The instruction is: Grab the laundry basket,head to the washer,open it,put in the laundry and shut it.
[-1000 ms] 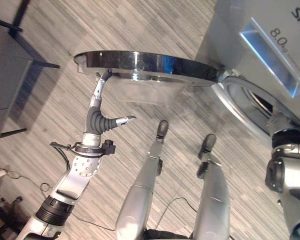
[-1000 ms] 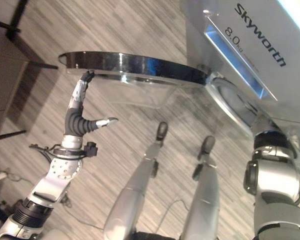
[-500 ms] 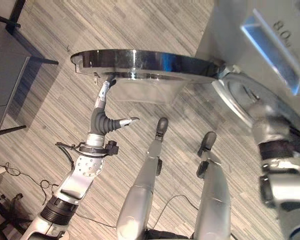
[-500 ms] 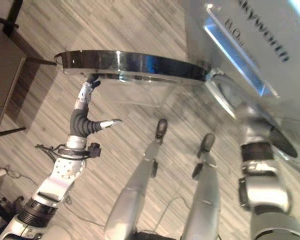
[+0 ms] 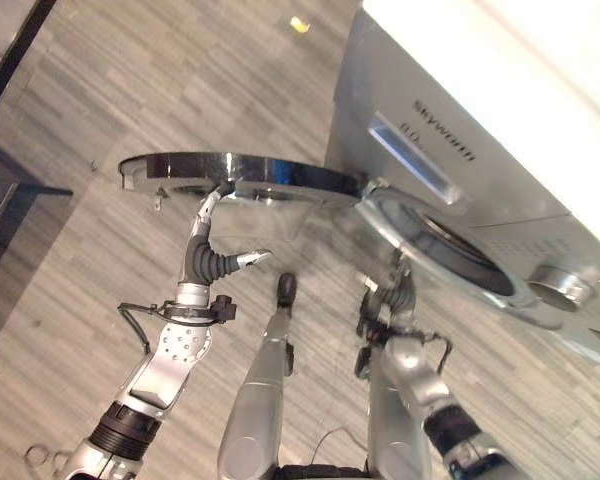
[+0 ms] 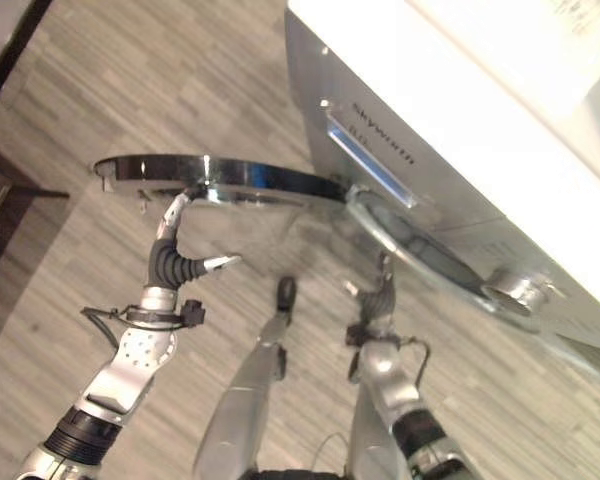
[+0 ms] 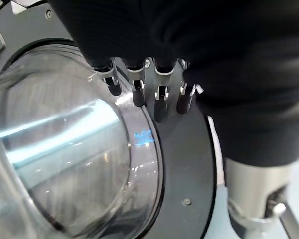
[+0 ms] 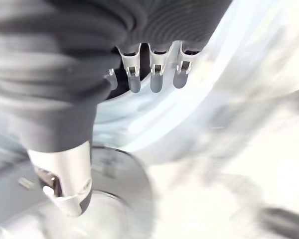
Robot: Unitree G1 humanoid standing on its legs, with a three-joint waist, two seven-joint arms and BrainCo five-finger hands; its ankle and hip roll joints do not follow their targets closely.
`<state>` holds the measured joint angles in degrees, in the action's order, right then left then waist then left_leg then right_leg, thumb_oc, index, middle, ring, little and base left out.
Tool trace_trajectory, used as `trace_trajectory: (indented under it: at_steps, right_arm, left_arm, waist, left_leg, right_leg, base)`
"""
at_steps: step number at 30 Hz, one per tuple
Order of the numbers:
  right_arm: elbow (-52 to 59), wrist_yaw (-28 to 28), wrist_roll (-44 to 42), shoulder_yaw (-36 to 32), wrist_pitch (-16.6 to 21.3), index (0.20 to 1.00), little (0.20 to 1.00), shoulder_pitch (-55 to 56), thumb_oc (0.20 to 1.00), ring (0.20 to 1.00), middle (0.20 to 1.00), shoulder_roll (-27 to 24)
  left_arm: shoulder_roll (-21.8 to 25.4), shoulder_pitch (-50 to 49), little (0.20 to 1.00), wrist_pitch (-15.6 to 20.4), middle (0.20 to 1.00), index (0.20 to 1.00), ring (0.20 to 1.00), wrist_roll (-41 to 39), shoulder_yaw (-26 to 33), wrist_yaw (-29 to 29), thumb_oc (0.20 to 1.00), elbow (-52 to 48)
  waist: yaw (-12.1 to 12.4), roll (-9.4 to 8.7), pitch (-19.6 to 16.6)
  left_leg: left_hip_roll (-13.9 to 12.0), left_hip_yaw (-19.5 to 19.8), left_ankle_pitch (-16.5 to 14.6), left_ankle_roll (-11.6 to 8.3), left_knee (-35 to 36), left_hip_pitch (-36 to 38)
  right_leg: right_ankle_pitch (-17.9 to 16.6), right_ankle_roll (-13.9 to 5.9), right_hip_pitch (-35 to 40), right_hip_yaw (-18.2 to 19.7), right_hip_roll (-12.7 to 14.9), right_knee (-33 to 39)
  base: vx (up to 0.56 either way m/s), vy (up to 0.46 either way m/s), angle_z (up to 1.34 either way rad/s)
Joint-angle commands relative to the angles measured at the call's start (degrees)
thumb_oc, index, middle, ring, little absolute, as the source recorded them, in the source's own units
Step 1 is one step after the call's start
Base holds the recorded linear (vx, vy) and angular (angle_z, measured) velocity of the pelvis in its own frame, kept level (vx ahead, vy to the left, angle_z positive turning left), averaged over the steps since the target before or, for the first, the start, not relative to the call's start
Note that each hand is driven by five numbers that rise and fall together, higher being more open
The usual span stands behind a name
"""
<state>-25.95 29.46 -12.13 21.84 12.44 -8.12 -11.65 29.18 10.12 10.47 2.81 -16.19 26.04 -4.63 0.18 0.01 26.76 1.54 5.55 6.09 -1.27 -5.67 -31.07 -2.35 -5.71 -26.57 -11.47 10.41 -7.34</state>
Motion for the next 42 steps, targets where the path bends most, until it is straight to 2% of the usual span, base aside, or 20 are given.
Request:
trace_trajectory:
  at_steps: [1,2,6,9,12,13,14,16,17,20,21,26,29,31,34,35,37,38,41,42]
  right_arm:
    - [0.9,-5.6,2.5,-1.6,-0.7,1.0,1.0,3.9,1.0,1.0,1.0,-2.1]
    - [1.0,-5.7,2.5,-1.5,-0.8,1.0,1.0,4.0,1.0,1.0,1.0,-2.1]
    - [3.4,-9.3,3.8,-6.4,-1.5,1.0,1.0,11.7,1.0,1.0,1.0,-5.0]
    - [10.4,-8.5,8.9,-11.7,-1.1,1.0,1.0,16.7,1.0,1.0,1.0,-9.2]
    - [22.7,-6.6,15.5,-20.4,0.4,1.0,1.0,24.4,1.0,1.0,1.0,-12.8]
    - [30.1,-6.0,17.1,-23.8,1.5,1.0,1.0,26.9,1.0,1.0,1.0,-12.9]
    - [30.1,-6.0,17.1,-23.8,1.5,1.0,1.0,27.0,1.0,1.0,1.0,-12.9]
    - [37.5,-4.8,20.6,-26.8,2.8,1.0,1.0,28.6,1.0,1.0,1.0,-14.1]
    - [43.3,-1.5,25.7,-30.1,3.6,1.0,1.0,27.9,1.0,1.0,1.0,-15.8]
    - [47.4,2.5,29.7,-33.4,3.1,1.0,1.0,25.6,1.0,1.0,1.0,-16.4]
    - [50.9,7.5,34.3,-37.1,2.0,1.0,1.0,20.4,1.0,1.0,1.0,-17.1]
    - [52.6,16.7,45.0,-43.8,-5.2,1.0,1.0,10.5,1.0,1.0,1.0,-19.5]
    - [50.8,20.0,50.8,-46.6,-11.3,1.0,1.0,7.6,1.0,1.0,1.0,-21.6]
    - [50.4,20.4,52.3,-48.8,-13.5,1.0,1.0,7.7,1.0,1.0,1.0,-21.6]
    - [50.2,18.7,52.3,-49.9,-13.4,1.0,1.0,9.1,1.0,1.0,1.0,-21.3]
    - [49.1,16.4,49.6,-50.3,-12.5,1.0,1.0,9.8,1.0,1.0,1.0,-21.4]
    - [47.4,12.1,43.9,-50.1,-11.0,1.0,1.0,10.6,1.0,1.0,1.0,-23.0]
    - [46.0,9.4,41.2,-49.7,-10.5,1.0,1.0,11.2,1.0,1.0,1.0,-25.7]
    - [42.4,-6.2,24.6,-50.1,-6.2,1.0,1.0,16.8,1.0,1.0,1.0,-38.3]
    - [40.0,-13.5,15.2,-51.1,-4.9,1.0,1.0,19.0,1.0,1.0,1.0,-46.2]
  left_arm:
    - [0.8,-2.1,1.0,3.5,1.0,1.0,1.0,-1.5,2.1,-0.1,1.0,-3.7]
    - [0.8,-2.2,1.0,3.5,1.0,1.0,1.0,-1.5,2.1,-0.1,1.0,-3.8]
    - [1.8,-7.7,1.0,4.0,1.0,1.0,1.0,-6.5,7.0,-3.0,1.0,-4.0]
    - [1.3,-10.9,1.0,3.8,1.0,1.0,1.0,-7.7,10.0,-3.8,1.0,-3.1]
    - [0.3,-13.5,1.0,3.2,1.0,1.0,1.0,-7.7,11.8,-5.5,1.0,-0.9]
    - [0.1,-14.7,1.0,2.4,1.0,1.0,1.0,-6.6,12.0,-5.7,1.0,0.0]
    - [0.1,-14.7,1.0,2.4,1.0,1.0,1.0,-6.6,12.0,-5.7,1.0,0.0]
    - [0.1,-15.9,1.0,1.7,1.0,1.0,1.0,-5.3,12.3,-6.2,1.0,0.7]
    - [0.0,-17.3,1.0,1.4,1.0,1.0,1.0,-4.2,12.7,-6.4,1.0,0.4]
    - [-0.4,-18.1,1.0,1.1,1.0,1.0,1.0,-3.9,12.5,-7.4,1.0,-0.3]
    - [-1.1,-17.8,1.0,1.1,1.0,1.0,1.0,-3.2,11.5,-7.8,1.0,0.0]
    - [-2.8,-15.7,1.0,0.6,1.0,1.0,1.0,-1.7,9.1,-8.8,1.0,2.4]
    - [-3.7,-14.7,1.0,0.0,1.0,1.0,1.0,-0.5,8.5,-8.8,1.0,3.9]
    - [-4.3,-14.5,1.0,-0.5,1.0,1.0,1.0,-0.4,8.4,-9.1,1.0,4.8]
    - [-4.5,-14.9,1.0,-0.6,1.0,1.0,1.0,0.2,8.4,-10.0,1.0,5.6]
    - [-4.6,-15.3,1.0,-0.6,1.0,1.0,1.0,1.0,8.8,-10.5,1.0,6.4]
    - [-4.2,-15.6,1.0,-0.9,1.0,1.0,1.0,0.9,8.9,-11.3,1.0,7.3]
    - [-3.7,-16.0,1.0,-1.0,1.0,1.0,1.0,0.9,9.2,-11.7,1.0,7.5]
    - [-2.8,-16.5,1.0,-1.9,1.0,1.0,1.0,0.2,8.4,-15.4,1.0,7.4]
    - [-3.2,-16.8,1.0,-2.2,1.0,1.0,1.0,-1.4,7.4,-17.4,1.0,7.3]
  waist:
    - [-0.7,-0.36,-4.1]
    - [-0.7,-0.39,-4.0]
    - [-2.4,-3.11,-6.9]
    - [-4.0,-3.63,-8.9]
    - [-6.7,-2.45,-11.7]
    - [-8.6,-1.52,-12.4]
    - [-8.6,-1.54,-12.4]
    - [-10.1,-0.26,-13.1]
    - [-10.7,0.55,-14.6]
    - [-10.3,1.03,-16.0]
    - [-9.6,1.46,-17.6]
    - [-7.6,1.09,-19.9]
    - [-6.9,0.37,-20.3]
    - [-6.7,-0.44,-20.7]
    - [-6.3,-1.58,-21.6]
    - [-6.5,-2.6,-22.3]
    - [-6.5,-3.47,-22.5]
    - [-6.1,-4.2,-22.5]
    - [-6.0,-6.85,-23.1]
    - [-6.0,-7.13,-23.9]
  left_leg:
    - [-0.3,-2.1,-5.8,0.78,0.0,3.6]
    - [-0.4,-2.1,-5.9,0.79,0.0,3.8]
    - [-1.1,-5.3,-10.9,2.25,-4.3,9.2]
    - [-1.3,-8.2,-13.6,3.7,-5.4,13.1]
    - [-0.9,-9.7,-15.4,5.71,-4.8,19.1]
    - [-0.8,-9.9,-15.3,6.85,-3.4,22.3]
    - [-0.8,-10.0,-15.2,6.86,-3.3,22.3]
    - [-1.2,-10.1,-15.3,7.63,-1.7,25.5]
    - [-1.0,-10.4,-15.1,7.91,0.0,28.1]
    - [-0.9,-10.5,-14.6,7.88,1.5,29.8]
    - [-1.5,-10.3,-15.1,7.68,2.3,31.0]
    - [-1.8,-7.5,-16.2,7.21,2.1,32.2]
    - [-1.8,-6.0,-16.7,6.88,1.5,32.8]
    - [-1.5,-4.7,-17.0,6.76,1.5,33.3]
    - [-0.8,-3.8,-17.2,6.63,2.1,33.9]
    - [-0.5,-3.1,-17.2,6.46,2.6,34.3]
    - [-1.1,-2.6,-16.9,6.02,3.5,34.8]
    - [-1.4,-2.9,-16.7,5.69,3.6,34.9]
    - [-3.2,-2.6,-14.8,3.96,5.5,35.4]
    - [-4.6,-2.4,-14.1,2.98,7.1,36.1]
  right_leg:
    - [1.1,-1.42,5.4,-2.5,3.3,-0.7]
    - [1.1,-1.44,5.6,-2.5,3.3,-0.6]
    - [-2.9,-3.53,11.2,1.8,3.1,2.2]
    - [-6.0,-4.94,12.6,5.9,3.4,2.5]
    - [-7.9,-5.19,13.5,9.0,3.3,-3.1]
    - [-9.4,-4.53,12.2,11.8,1.8,-9.8]
    - [-9.4,-4.54,12.1,11.9,1.8,-9.8]
    - [-7.7,-3.81,11.0,13.7,-1.0,-16.0]
    - [-7.1,-3.73,10.5,14.6,-2.4,-18.3]
    - [-7.5,-3.9,10.6,15.0,-2.7,-16.8]
    - [-7.0,-4.3,10.7,15.1,-2.1,-13.6]
    - [-8.5,-5.11,11.5,15.1,1.1,-1.1]
    - [-10.1,-5.76,13.2,14.1,2.5,1.6]
    - [-11.4,-6.5,14.9,13.8,3.0,2.3]
    - [-11.1,-6.65,16.7,14.2,3.0,3.8]
    - [-12.7,-7.74,17.3,16.1,2.7,4.5]
    - [-11.5,-7.65,17.8,19.0,1.2,5.3]
    - [-11.7,-7.54,17.7,19.1,1.1,5.3]
    - [-11.2,-7.09,18.3,18.2,0.4,5.7]
    - [-9.9,-6.62,19.6,16.7,-0.1,7.0]
  base:
    - [0.0,0.146,-0.06]
    - [0.15,0.182,-0.09]
    - [0.12,0.2,-0.41]
    - [0.1,0.261,-0.77]
    - [0.14,0.295,-0.73]
    - [0.08,0.205,-0.49]
    - [0.09,0.206,-0.32]
    - [0.14,0.162,-0.17]
    - [0.19,0.146,-0.25]
    - [0.13,0.033,-0.2]
    - [0.12,-0.042,-0.05]
    - [0.14,-0.089,0.15]
    - [0.09,-0.091,0.6]
    - [0.09,-0.125,0.88]
    - [0.09,-0.091,0.3]
    - [0.1,-0.12,-0.07]
    - [0.08,-0.158,0.03]
    - [0.03,-0.173,0.01]
    - [0.04,-0.216,-0.09]
    - [0.07,-0.167,0.06]
